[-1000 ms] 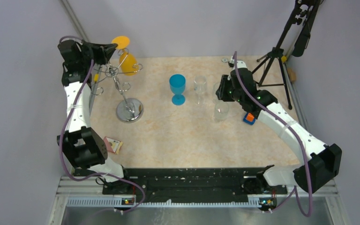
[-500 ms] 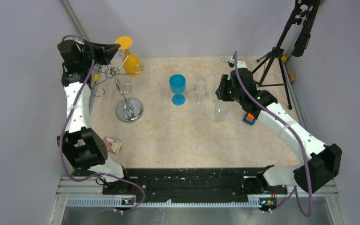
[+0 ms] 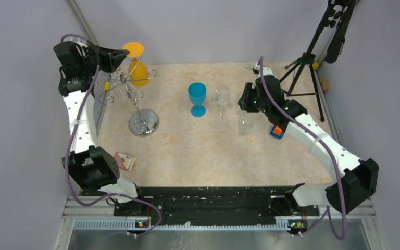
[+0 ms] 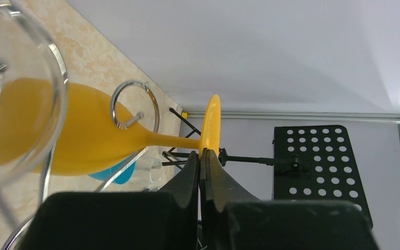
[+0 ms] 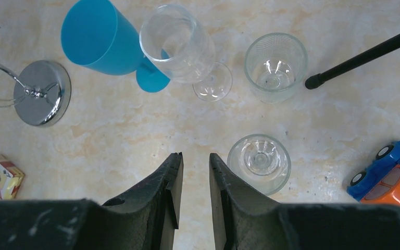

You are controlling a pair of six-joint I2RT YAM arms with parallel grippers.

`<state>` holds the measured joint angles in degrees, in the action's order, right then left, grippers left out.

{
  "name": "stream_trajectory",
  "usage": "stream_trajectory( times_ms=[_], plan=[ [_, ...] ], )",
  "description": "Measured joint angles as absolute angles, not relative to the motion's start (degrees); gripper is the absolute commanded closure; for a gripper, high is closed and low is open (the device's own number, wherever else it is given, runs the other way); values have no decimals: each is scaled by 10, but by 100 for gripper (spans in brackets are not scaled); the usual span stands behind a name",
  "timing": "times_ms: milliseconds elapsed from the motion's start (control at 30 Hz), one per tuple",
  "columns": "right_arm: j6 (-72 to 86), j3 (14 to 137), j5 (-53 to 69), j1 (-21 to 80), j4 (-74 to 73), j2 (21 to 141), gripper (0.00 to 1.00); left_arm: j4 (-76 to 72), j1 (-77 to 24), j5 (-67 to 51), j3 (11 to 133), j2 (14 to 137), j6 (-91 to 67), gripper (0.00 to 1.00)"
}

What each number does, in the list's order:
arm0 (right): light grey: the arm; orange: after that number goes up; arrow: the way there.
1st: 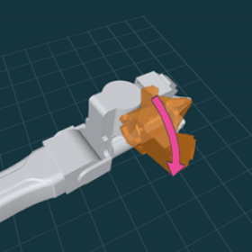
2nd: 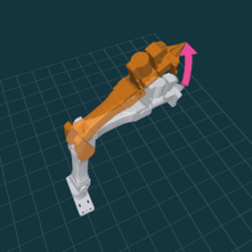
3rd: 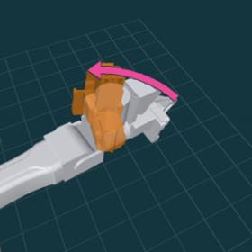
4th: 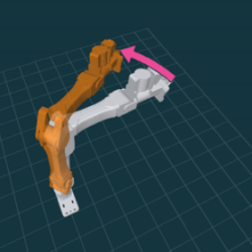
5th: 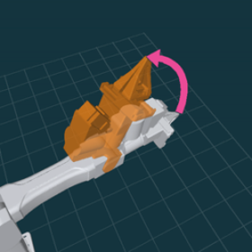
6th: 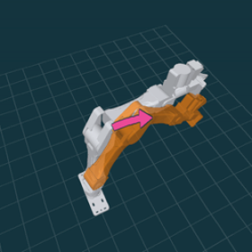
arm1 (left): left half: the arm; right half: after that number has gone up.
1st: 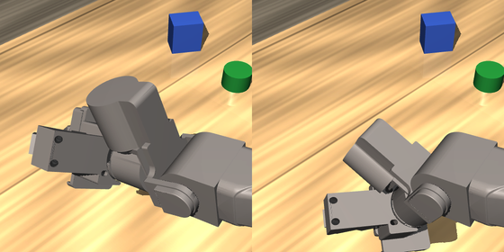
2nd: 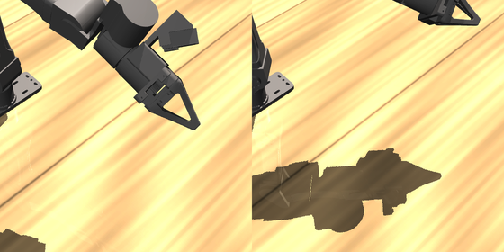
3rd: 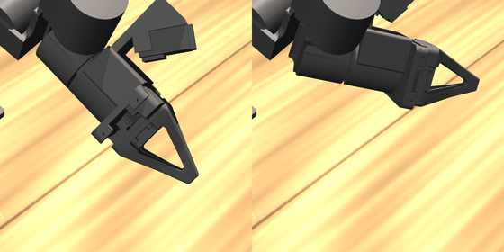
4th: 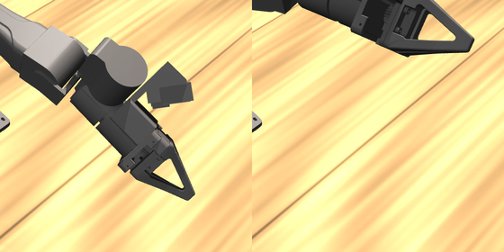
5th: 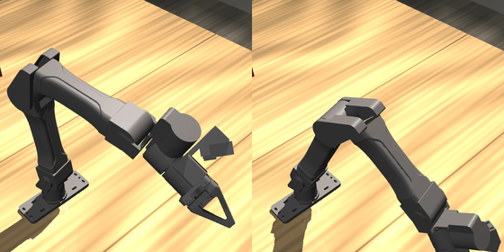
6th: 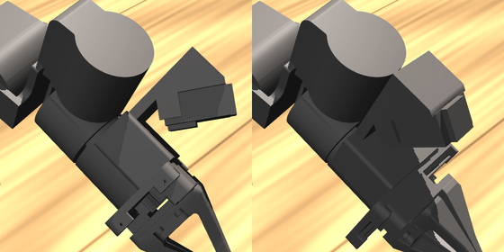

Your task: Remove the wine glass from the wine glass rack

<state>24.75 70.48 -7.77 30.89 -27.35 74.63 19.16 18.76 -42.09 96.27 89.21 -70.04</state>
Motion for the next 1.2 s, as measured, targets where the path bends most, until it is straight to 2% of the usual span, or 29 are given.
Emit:
stream_trajectory(
  times_ms=[667, 1000, 1200],
  plan=[
    [246, 706, -69, 309, -274, 767, 73, 283, 221, -442, 1023, 905, -634, 100],
    [246, 706, -69, 309, -273, 775, 72, 251, 229, -418, 1011, 905, -668, 100],
    [246, 706, -70, 309, -271, 775, 72, 189, 232, -409, 961, 900, -704, 100]
  ],
)
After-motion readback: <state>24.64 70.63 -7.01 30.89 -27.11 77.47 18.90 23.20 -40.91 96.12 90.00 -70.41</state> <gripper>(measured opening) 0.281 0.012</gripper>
